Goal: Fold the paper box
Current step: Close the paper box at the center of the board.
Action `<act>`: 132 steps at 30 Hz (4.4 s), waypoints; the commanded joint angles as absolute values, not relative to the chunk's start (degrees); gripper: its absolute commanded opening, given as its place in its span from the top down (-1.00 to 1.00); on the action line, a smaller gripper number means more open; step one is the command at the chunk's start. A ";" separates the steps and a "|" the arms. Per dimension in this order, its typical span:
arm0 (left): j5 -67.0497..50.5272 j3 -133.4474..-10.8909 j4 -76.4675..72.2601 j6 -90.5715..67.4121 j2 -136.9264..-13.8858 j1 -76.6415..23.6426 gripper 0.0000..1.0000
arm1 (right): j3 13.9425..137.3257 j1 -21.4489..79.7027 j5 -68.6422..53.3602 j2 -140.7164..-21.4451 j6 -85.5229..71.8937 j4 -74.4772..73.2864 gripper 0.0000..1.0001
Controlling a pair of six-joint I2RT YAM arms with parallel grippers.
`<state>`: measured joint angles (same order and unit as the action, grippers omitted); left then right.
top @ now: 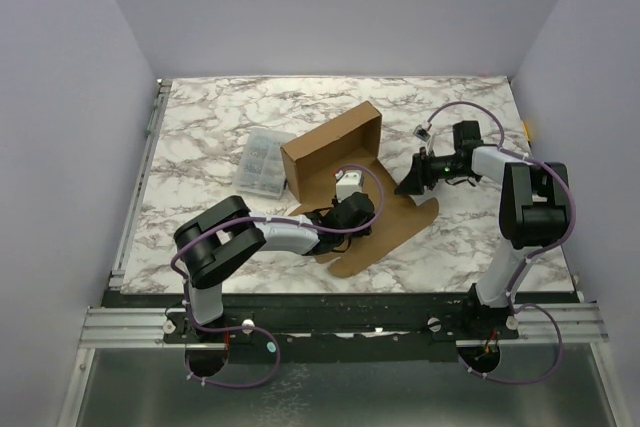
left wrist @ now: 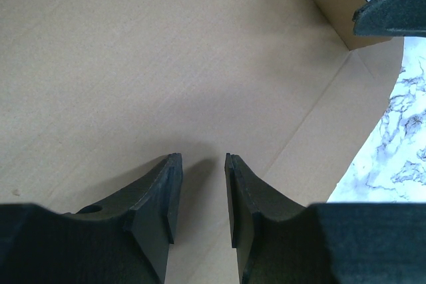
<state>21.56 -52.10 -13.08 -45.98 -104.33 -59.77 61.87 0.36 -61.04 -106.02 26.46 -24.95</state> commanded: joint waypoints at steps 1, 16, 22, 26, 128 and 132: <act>22.14 -52.61 -11.95 -45.35 -106.41 -60.21 0.22 | 62.50 1.58 -66.71 -107.45 25.37 -30.14 -0.13; 22.06 -52.02 -12.04 -45.62 -106.34 -60.21 0.22 | 62.52 1.58 -67.19 -107.48 21.72 -31.38 -0.08; 21.97 -52.04 -12.03 -45.70 -106.44 -60.26 0.22 | 62.91 1.67 -66.75 -110.96 20.18 -31.56 0.17; 21.85 -52.08 -11.96 -45.70 -106.56 -60.22 0.22 | 62.74 1.74 -65.68 -112.41 19.44 -30.95 0.23; 17.18 -72.42 -3.75 -32.23 -106.06 -53.72 0.44 | 67.36 2.81 -52.90 -109.28 17.48 -31.83 0.65; 12.76 -66.03 -3.15 -31.67 -98.57 -53.87 0.44 | 69.50 2.79 -52.88 -110.77 18.55 -32.88 0.63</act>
